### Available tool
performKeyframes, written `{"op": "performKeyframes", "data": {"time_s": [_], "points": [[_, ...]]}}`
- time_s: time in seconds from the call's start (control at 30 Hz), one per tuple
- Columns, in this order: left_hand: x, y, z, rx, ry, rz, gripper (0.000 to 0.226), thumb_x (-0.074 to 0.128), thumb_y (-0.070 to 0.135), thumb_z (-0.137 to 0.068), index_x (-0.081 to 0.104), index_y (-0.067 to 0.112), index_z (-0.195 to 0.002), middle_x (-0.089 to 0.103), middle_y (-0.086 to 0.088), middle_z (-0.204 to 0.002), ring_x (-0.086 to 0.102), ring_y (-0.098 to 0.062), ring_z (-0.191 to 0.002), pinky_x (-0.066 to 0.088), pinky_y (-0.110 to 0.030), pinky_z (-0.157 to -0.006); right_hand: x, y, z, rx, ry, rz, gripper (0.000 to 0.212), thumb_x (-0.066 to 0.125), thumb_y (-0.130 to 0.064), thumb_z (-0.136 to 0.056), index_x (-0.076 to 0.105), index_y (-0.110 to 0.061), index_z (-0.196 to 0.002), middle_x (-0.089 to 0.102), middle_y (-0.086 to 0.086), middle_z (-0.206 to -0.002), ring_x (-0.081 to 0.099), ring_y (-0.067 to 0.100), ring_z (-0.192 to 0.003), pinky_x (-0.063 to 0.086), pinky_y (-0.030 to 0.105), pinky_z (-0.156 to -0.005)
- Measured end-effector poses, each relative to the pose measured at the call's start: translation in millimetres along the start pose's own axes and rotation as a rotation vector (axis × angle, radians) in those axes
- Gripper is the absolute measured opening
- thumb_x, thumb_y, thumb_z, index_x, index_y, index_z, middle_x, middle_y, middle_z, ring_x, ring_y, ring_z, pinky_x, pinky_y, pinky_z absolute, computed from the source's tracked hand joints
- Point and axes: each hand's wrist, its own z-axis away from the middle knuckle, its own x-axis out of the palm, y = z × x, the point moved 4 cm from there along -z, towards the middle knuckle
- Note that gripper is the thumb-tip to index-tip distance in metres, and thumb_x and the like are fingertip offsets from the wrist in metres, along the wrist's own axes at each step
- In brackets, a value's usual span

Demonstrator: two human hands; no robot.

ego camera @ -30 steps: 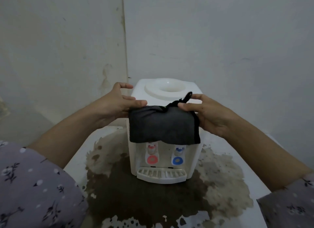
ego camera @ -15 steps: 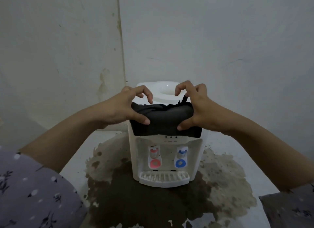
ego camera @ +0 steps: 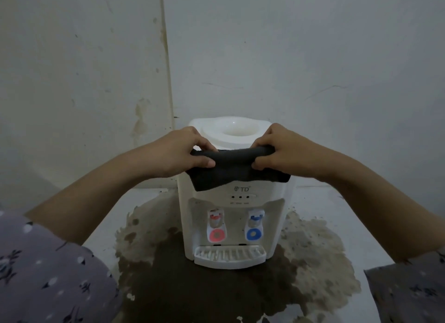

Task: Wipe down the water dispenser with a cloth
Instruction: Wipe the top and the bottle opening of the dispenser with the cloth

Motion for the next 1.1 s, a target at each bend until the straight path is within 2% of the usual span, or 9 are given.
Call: {"op": "performKeyframes", "data": {"time_s": [0.17, 0.3, 0.43, 0.53, 0.63, 0.73, 0.83, 0.93, 1.1], "points": [[-11, 3, -10, 0.001, 0.053, -0.005, 0.019, 0.041, 0.036, -0.097, 0.057, 0.027, -0.101, 0.058, 0.009, -0.101, 0.053, -0.011, -0.094, 0.040, -0.021, -0.078, -19, 14, -9, 0.095, -0.015, -0.345, 0.015, 0.064, -0.024, -0.084, 0.070, -0.012, -0.091, 0.069, 0.002, -0.086, 0.062, 0.009, -0.078, 0.048, 0.017, -0.067], [-11, -2, -32, -0.034, 0.134, 0.011, 0.018, 0.037, 0.039, -0.098, 0.055, 0.035, -0.100, 0.062, 0.010, -0.101, 0.054, -0.014, -0.099, 0.037, -0.036, -0.096, -27, 28, -22, 0.153, 0.098, -0.498, 0.015, 0.068, -0.019, -0.081, 0.066, -0.009, -0.091, 0.066, 0.003, -0.083, 0.058, 0.011, -0.075, 0.043, 0.019, -0.066], [1, -10, -57, -0.085, 0.193, 0.112, 0.019, 0.043, 0.048, -0.093, 0.056, 0.035, -0.096, 0.063, 0.008, -0.098, 0.055, -0.017, -0.098, 0.039, -0.039, -0.096, -26, 48, -34, 0.217, 0.238, -0.531, 0.020, 0.073, -0.019, -0.077, 0.059, -0.015, -0.091, 0.063, 0.000, -0.080, 0.057, 0.012, -0.071, 0.044, 0.020, -0.060], [17, -16, -71, -0.106, 0.180, 0.004, 0.022, 0.045, 0.054, -0.090, 0.056, 0.036, -0.094, 0.061, 0.007, -0.095, 0.054, -0.019, -0.099, 0.039, -0.037, -0.090, -17, 67, -42, 0.256, 0.341, -0.329, 0.025, 0.074, -0.027, -0.074, 0.060, -0.017, -0.091, 0.062, 0.001, -0.086, 0.059, 0.019, -0.084, 0.050, 0.031, -0.071], [26, -18, -78, -0.080, 0.210, -0.087, 0.028, 0.049, 0.053, -0.088, 0.062, 0.030, -0.098, 0.050, 0.005, -0.090, 0.048, -0.018, -0.096, 0.037, -0.035, -0.085, -3, 66, -39, 0.290, 0.567, 0.220, 0.033, 0.070, -0.033, -0.078, 0.060, -0.020, -0.106, 0.051, 0.006, -0.108, 0.044, 0.025, -0.106, 0.041, 0.035, -0.085], [28, -20, -78, -0.030, 0.241, -0.024, 0.026, 0.056, 0.048, -0.086, 0.064, 0.025, -0.096, 0.050, 0.007, -0.081, 0.048, -0.014, -0.084, 0.037, -0.032, -0.075, 19, 33, -28, 0.092, 0.808, 0.420, 0.030, 0.069, -0.019, -0.077, 0.064, -0.012, -0.106, 0.051, 0.014, -0.102, 0.048, 0.031, -0.092, 0.045, 0.039, -0.068], [27, -20, -77, 0.032, 0.289, 0.060, 0.020, 0.060, 0.046, -0.084, 0.059, 0.028, -0.093, 0.055, 0.007, -0.077, 0.050, -0.011, -0.075, 0.034, -0.031, -0.070, 44, 19, -27, 0.071, 0.679, 0.418, 0.027, 0.052, -0.029, -0.093, 0.061, -0.014, -0.114, 0.051, 0.011, -0.107, 0.052, 0.026, -0.089, 0.038, 0.029, -0.056], [26, -18, -78, 0.096, 0.333, 0.006, 0.017, 0.061, 0.047, -0.083, 0.061, 0.034, -0.093, 0.057, 0.007, -0.093, 0.049, -0.017, -0.094, 0.036, -0.032, -0.078, 51, 25, -26, 0.162, 0.596, 0.403, 0.036, 0.033, -0.038, -0.100, 0.051, -0.021, -0.126, 0.046, 0.005, -0.116, 0.049, 0.020, -0.097, 0.034, 0.027, -0.061], [32, -7, -79, 0.169, 0.277, -0.107, 0.028, 0.050, 0.051, -0.089, 0.058, 0.043, -0.114, 0.052, 0.011, -0.126, 0.036, -0.019, -0.119, 0.020, -0.030, -0.084, 45, 34, -24, 0.295, 0.564, 0.449, 0.040, 0.027, -0.044, -0.099, 0.052, -0.019, -0.118, 0.044, 0.010, -0.116, 0.045, 0.025, -0.099, 0.040, 0.031, -0.065]]}}
